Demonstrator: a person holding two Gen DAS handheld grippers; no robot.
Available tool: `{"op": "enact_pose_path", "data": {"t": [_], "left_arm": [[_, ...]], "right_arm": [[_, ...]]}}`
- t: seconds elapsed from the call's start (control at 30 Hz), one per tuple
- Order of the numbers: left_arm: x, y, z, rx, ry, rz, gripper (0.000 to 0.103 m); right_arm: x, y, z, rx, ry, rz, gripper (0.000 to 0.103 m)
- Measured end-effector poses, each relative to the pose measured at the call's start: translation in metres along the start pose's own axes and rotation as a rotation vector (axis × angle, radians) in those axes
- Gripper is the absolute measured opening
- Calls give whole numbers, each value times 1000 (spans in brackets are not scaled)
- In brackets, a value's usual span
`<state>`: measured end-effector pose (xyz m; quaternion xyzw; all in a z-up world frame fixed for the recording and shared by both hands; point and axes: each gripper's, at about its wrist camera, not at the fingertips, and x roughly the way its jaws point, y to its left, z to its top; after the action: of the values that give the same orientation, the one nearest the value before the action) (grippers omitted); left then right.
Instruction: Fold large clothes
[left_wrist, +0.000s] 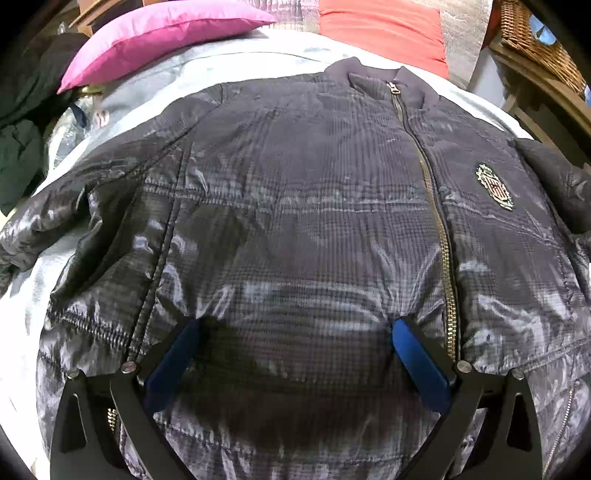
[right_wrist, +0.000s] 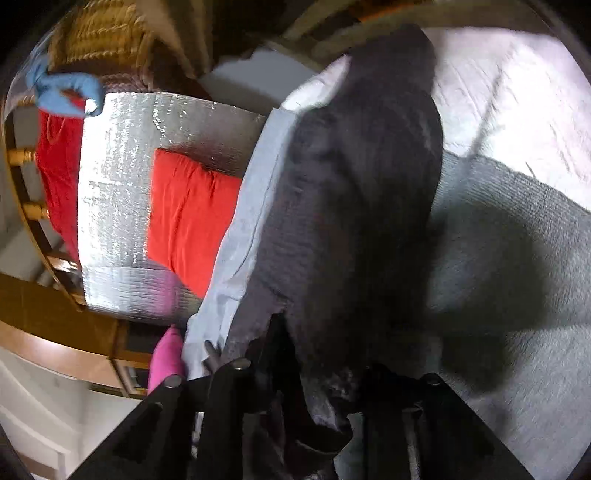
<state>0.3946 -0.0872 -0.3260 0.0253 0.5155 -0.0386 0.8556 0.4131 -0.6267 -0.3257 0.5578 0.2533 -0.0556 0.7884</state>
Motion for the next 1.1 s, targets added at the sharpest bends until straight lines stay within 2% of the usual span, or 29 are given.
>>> {"op": "enact_pose_path", "data": {"t": [0.13, 0.23, 0.37, 0.5, 0.57, 0.6, 0.67, 0.73, 0.77, 0.8, 0.87, 0.93, 1.0, 1.03, 1.1], "left_arm": [[-9, -1, 3, 23, 23, 10, 103], [-33, 5, 10, -6, -38, 30, 103], [-63, 25, 11, -61, -127, 99, 103], [-82, 53, 4, -129, -188, 171, 103], [-90, 65, 2, -167, -220, 189, 103], [-92, 69, 3, -179, -232, 196, 103], [-91, 78, -1, -196, -260, 212, 103], [-93, 80, -1, -194, -281, 214, 103], [-95, 77, -2, -185, -287, 202, 103], [-94, 77, -4, -174, -293, 191, 103], [-93, 74, -2, -143, -310, 176, 103], [-94, 60, -3, -90, -340, 166, 103], [-95, 46, -4, -45, -352, 131, 103], [-97, 40, -3, -37, -348, 102, 103], [-99, 20, 2, -22, -353, 44, 103]], "right_arm": [[-33, 64, -21, -192, -80, 26, 15], [-58, 123, -54, -329, -65, 80, 15], [-61, 189, -118, -463, 22, 145, 15], [-25, 215, -192, -507, 166, 168, 15], [6, 199, -228, -480, 249, 157, 17], [16, 192, -236, -458, 277, 151, 19], [42, 168, -267, -394, 378, 105, 21], [65, 141, -284, -323, 473, 69, 38], [71, 125, -289, -275, 507, 72, 65], [67, 111, -293, -239, 521, 97, 72], [52, 98, -297, -218, 530, 148, 73], [29, 103, -291, -252, 554, 184, 80], [1, 103, -279, -293, 562, 274, 81], [-13, 101, -270, -306, 540, 318, 81], [-41, 90, -240, -290, 394, 355, 85]]}}
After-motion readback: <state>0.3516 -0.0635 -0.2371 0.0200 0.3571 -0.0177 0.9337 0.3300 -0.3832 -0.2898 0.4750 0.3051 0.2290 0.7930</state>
